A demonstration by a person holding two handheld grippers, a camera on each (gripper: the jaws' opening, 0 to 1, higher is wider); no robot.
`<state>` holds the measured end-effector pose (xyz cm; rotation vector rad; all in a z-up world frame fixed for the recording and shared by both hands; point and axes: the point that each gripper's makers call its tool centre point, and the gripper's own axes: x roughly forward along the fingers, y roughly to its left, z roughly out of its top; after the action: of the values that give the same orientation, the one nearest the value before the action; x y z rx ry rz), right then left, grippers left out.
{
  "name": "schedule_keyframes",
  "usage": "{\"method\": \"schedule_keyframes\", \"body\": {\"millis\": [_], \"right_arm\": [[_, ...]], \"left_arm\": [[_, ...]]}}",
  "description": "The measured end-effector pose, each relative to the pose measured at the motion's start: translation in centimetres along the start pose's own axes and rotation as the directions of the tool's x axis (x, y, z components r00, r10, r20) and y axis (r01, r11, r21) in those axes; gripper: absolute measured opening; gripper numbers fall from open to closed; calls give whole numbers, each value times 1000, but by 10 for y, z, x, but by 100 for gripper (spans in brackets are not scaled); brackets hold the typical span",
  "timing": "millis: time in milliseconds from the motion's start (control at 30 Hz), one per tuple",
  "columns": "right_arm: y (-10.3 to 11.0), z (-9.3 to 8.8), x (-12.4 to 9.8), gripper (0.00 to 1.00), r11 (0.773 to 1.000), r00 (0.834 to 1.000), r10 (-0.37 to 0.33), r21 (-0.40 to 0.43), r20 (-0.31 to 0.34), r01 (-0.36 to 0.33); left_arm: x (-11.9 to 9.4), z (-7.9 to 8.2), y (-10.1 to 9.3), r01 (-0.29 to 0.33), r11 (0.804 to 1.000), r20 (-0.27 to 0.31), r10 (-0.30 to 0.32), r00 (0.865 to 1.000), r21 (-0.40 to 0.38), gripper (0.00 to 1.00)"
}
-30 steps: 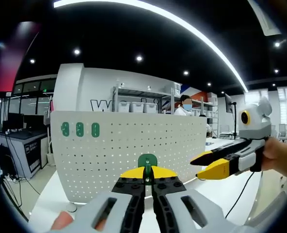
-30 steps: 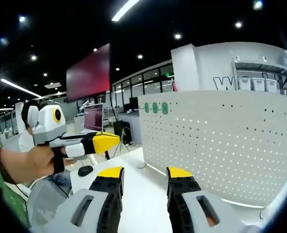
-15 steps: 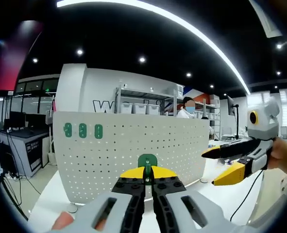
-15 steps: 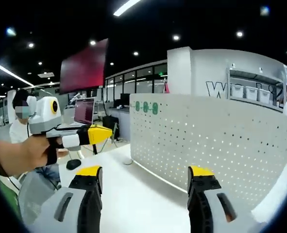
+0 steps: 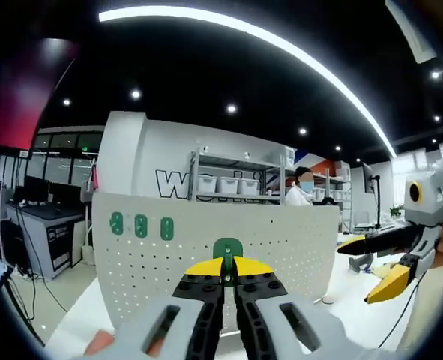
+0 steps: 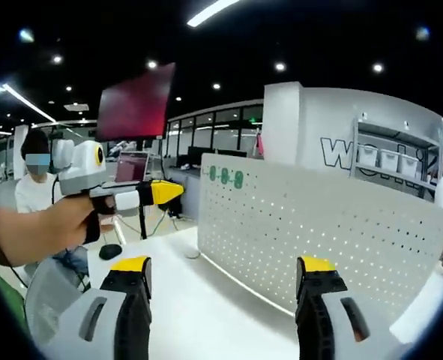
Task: Insert the hook assembly into the mounting plate slot until the hook locks in place.
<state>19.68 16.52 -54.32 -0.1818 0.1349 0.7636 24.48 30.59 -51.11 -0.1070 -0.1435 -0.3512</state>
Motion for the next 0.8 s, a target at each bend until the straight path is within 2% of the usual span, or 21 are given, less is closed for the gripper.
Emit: {"method": "schedule_keyframes", "body": {"millis": [133,367,633,800], "right_arm": [[-7,4,-8,81,1000,1000,-7,-2,16,7],[-19,6,-16,82,1000,999,-19,12,31,18],[-21,9,-17,83,1000,999,-5,13,43,5],[-30,0,-17,83,999,999,-17,34,31,16]], "left_arm": [[13,13,4,-25,1000,58,26,998,-14,3],[27,23,5,-49,999,96,51,994,-15,3],[46,20,20,-98,995,106,99,989,-7,3],[63,21,20,-107,994,118,103,988,25,3]]}}
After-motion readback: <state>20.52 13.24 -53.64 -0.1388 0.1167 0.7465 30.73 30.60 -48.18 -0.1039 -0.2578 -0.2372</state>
